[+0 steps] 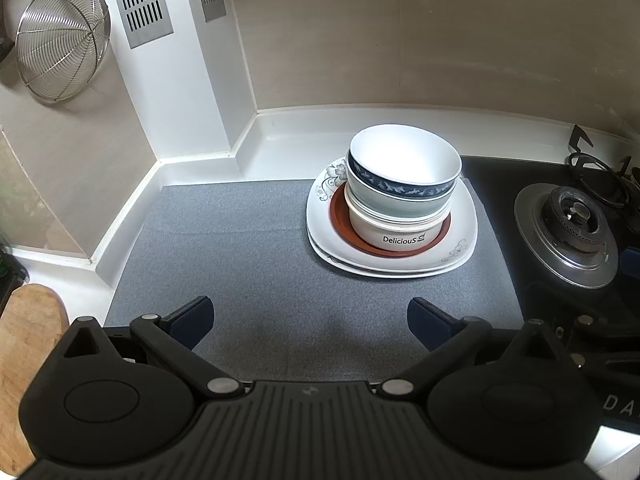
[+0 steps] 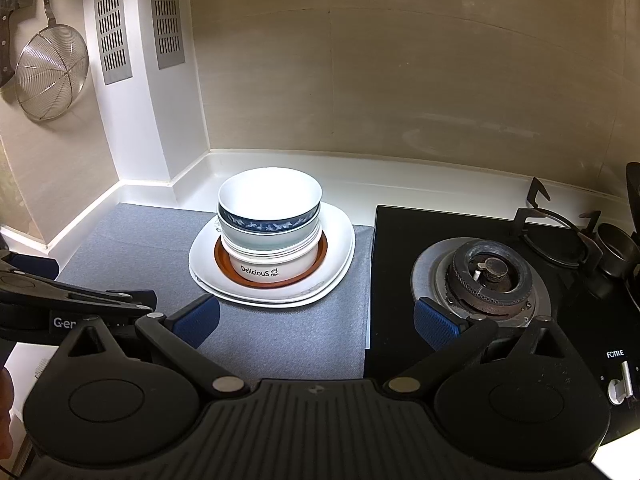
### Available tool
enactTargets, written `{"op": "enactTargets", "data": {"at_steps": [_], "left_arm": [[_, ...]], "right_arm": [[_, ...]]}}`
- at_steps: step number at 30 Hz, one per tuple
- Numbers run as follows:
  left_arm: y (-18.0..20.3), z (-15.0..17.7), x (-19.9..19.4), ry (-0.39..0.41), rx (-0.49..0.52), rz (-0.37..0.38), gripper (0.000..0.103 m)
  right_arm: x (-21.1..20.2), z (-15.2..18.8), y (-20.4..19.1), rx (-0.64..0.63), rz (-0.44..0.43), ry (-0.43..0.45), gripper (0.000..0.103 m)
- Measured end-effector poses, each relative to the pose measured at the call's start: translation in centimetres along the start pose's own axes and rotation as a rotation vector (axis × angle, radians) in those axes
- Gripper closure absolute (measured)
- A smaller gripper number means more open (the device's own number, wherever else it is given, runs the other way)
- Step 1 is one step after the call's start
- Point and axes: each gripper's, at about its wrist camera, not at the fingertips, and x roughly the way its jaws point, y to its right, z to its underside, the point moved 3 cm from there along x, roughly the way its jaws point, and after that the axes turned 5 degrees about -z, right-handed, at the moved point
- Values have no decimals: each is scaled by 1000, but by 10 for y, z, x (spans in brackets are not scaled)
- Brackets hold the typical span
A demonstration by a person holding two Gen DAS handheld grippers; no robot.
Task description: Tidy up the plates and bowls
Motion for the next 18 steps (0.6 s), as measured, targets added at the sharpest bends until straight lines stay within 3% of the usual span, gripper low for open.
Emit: {"op": "enactTargets", "data": {"at_steps": [18], "left_arm": [[6,-2,-1,31,6,-20,0]], "right_arm": [[0,0,3,4,3,4,0]]}}
